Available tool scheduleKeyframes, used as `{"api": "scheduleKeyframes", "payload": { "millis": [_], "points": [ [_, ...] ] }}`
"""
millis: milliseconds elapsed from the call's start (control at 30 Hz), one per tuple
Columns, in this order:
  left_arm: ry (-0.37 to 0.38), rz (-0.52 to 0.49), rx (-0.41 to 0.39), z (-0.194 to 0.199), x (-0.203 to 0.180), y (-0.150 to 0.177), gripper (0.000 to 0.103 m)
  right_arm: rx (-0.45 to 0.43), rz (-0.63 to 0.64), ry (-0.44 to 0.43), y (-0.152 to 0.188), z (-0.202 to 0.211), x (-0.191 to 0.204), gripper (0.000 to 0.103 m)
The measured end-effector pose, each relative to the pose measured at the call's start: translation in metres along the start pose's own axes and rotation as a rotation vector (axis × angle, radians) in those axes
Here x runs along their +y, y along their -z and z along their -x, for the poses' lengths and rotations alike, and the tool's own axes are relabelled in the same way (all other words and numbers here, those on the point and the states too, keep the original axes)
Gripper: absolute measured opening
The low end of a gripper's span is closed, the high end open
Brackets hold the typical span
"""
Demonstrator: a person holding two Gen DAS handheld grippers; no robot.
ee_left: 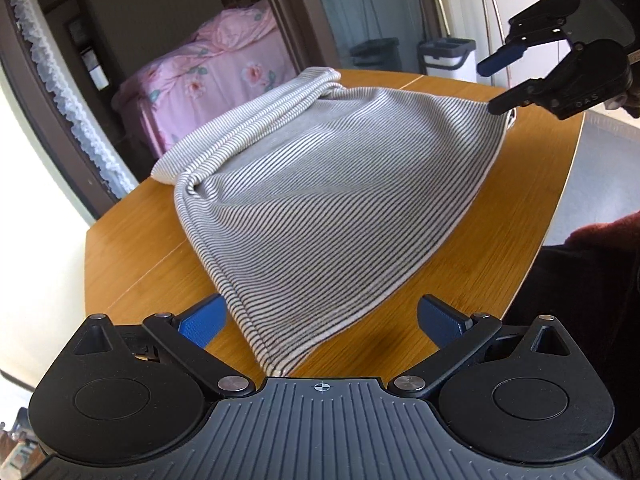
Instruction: Fold clothes
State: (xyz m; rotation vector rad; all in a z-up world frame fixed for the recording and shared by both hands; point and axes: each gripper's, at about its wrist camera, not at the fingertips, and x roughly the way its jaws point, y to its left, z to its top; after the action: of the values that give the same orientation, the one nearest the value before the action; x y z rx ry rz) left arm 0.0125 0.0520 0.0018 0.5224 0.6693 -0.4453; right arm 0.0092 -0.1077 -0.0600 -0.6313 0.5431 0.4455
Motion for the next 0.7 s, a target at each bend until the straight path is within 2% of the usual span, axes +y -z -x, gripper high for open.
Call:
{"api": "scheduleKeyframes", "payload": {
  "millis": [133,233,267,300,367,400,467,567,633,667,700],
  "points": [
    [-0.024,0.031,0.011,-0.002,0.011,0.003,0.103,0.03,0.101,0.05,0.015,-0.009,0.018,0.047],
    [-0.016,0.046,-0.003,0.0,0.013,0.0,0.103,-0.012,0.118,0.062,0.006,-0.019,0.023,0.046],
    [-0.005,0.04,-0.011,0.001,0.011,-0.002,0.103,-0.028,0.122,0.064,0.003,-0.022,0.024,0.04],
    [0.009,0.026,-0.02,0.004,0.006,-0.004,0.103,-0.045,0.126,0.067,-0.001,-0.026,0.026,0.025],
    [0.035,-0.01,-0.028,0.007,-0.001,-0.005,0.103,-0.08,0.052,0.087,-0.012,-0.028,0.014,0.012],
    [0.039,-0.025,-0.027,0.007,-0.003,-0.004,0.103,-0.092,0.017,0.094,-0.015,-0.028,0.006,0.012],
    [0.001,-0.042,-0.017,0.003,-0.005,-0.002,0.103,-0.107,-0.035,0.104,-0.019,-0.025,-0.007,0.012],
    [-0.058,-0.062,-0.004,-0.004,-0.005,0.001,0.103,-0.093,-0.035,0.12,-0.012,-0.022,-0.01,0.012],
    [-0.129,0.006,0.007,-0.012,0.009,0.0,0.103,-0.071,-0.046,0.116,-0.003,-0.021,-0.008,0.013],
    [-0.161,0.046,0.008,-0.014,0.018,-0.002,0.103,-0.057,-0.055,0.118,0.003,-0.023,-0.007,0.018],
    [-0.191,0.085,0.009,-0.016,0.027,-0.003,0.103,-0.042,-0.065,0.123,0.009,-0.026,-0.006,0.027]
  ]
}}
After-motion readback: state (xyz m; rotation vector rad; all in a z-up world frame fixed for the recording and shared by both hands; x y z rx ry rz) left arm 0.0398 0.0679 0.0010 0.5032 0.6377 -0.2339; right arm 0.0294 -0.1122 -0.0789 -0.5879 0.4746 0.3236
